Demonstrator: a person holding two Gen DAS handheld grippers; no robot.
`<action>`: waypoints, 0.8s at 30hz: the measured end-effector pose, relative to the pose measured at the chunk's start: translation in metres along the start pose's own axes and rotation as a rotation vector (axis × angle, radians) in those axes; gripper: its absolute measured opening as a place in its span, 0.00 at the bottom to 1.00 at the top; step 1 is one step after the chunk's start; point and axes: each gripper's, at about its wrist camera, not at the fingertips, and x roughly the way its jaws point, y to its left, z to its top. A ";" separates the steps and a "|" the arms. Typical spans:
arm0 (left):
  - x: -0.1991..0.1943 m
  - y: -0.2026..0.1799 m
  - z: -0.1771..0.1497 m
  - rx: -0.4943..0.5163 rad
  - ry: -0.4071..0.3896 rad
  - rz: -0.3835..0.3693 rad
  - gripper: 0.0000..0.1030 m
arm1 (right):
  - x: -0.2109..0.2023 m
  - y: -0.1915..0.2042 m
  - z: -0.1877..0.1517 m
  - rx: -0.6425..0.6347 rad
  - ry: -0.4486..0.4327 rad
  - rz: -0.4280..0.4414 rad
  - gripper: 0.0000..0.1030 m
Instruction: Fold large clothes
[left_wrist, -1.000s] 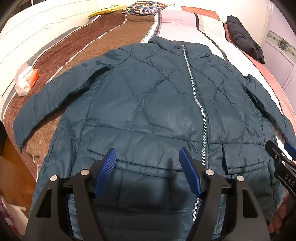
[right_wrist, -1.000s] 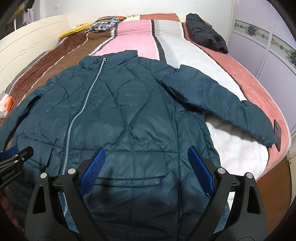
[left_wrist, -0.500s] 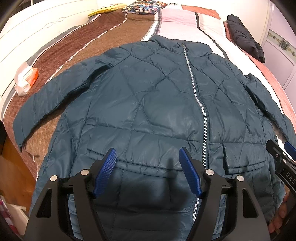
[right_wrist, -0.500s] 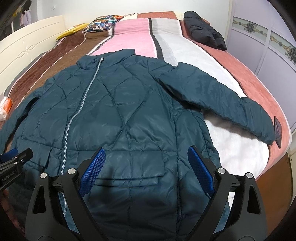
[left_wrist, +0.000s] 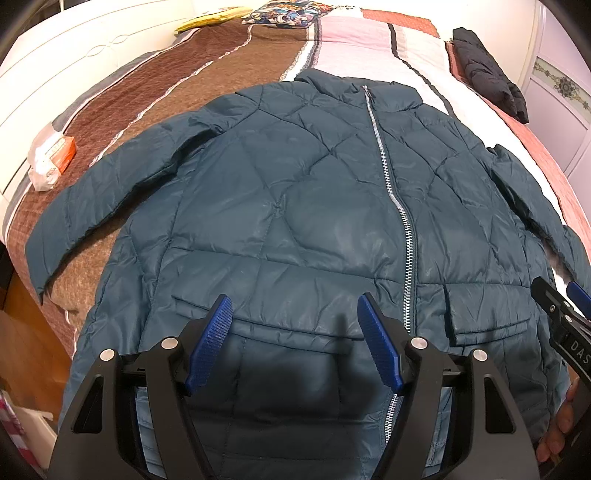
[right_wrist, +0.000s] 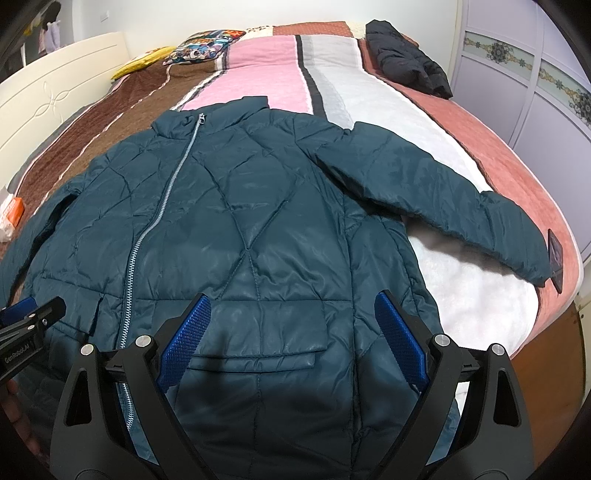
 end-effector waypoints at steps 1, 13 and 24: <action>0.000 0.000 0.000 0.000 0.000 0.000 0.67 | 0.000 0.000 0.000 0.000 0.000 0.000 0.87; 0.002 -0.001 -0.003 0.000 0.004 -0.001 0.67 | 0.001 -0.001 0.000 0.004 0.005 0.001 0.87; 0.003 -0.001 -0.006 -0.004 0.015 -0.004 0.67 | 0.005 -0.004 -0.002 0.016 0.015 0.005 0.87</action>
